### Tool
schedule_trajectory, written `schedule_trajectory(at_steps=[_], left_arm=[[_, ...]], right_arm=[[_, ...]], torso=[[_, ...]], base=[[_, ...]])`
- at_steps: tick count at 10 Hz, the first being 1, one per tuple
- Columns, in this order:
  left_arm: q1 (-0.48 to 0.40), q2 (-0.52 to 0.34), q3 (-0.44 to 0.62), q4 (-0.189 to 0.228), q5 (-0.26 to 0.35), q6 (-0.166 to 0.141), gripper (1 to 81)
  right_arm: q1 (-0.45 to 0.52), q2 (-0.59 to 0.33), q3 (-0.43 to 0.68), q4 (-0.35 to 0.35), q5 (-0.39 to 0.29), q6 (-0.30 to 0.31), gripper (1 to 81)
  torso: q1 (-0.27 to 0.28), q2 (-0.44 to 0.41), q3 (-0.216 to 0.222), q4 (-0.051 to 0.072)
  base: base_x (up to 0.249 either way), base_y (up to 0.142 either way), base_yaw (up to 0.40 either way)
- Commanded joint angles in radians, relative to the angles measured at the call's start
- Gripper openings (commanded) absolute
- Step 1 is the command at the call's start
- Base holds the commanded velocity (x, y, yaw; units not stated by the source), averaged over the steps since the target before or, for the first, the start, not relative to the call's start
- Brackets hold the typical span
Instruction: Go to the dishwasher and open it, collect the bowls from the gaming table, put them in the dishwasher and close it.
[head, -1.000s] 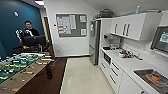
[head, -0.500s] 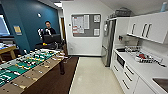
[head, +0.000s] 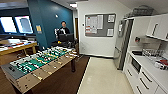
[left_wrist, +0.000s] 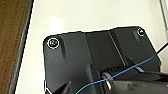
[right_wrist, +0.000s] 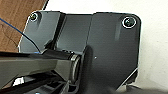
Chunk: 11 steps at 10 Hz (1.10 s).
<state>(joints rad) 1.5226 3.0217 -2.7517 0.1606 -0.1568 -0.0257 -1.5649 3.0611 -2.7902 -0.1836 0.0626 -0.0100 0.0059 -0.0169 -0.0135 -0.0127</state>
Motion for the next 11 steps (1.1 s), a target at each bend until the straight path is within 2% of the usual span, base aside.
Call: schedule_trajectory(at_steps=[1, 11], left_arm=[[-0.049, -0.004, -0.002, 0.002, 0.042, 0.006, 81.1], [-0.049, -0.001, -0.016, 0.002, 0.043, 0.004, 81.1]], right_arm=[[0.050, 0.000, -0.001, -0.007, -0.046, -0.001, 81.1], [0.058, -0.002, -0.006, -0.005, -0.046, -0.001, 81.1]], torso=[[0.000, 0.000, 0.000, 0.000], [0.000, 0.000, 0.000, 0.000]], base=[[0.000, 0.000, 0.367], [0.000, 0.000, 0.367]])
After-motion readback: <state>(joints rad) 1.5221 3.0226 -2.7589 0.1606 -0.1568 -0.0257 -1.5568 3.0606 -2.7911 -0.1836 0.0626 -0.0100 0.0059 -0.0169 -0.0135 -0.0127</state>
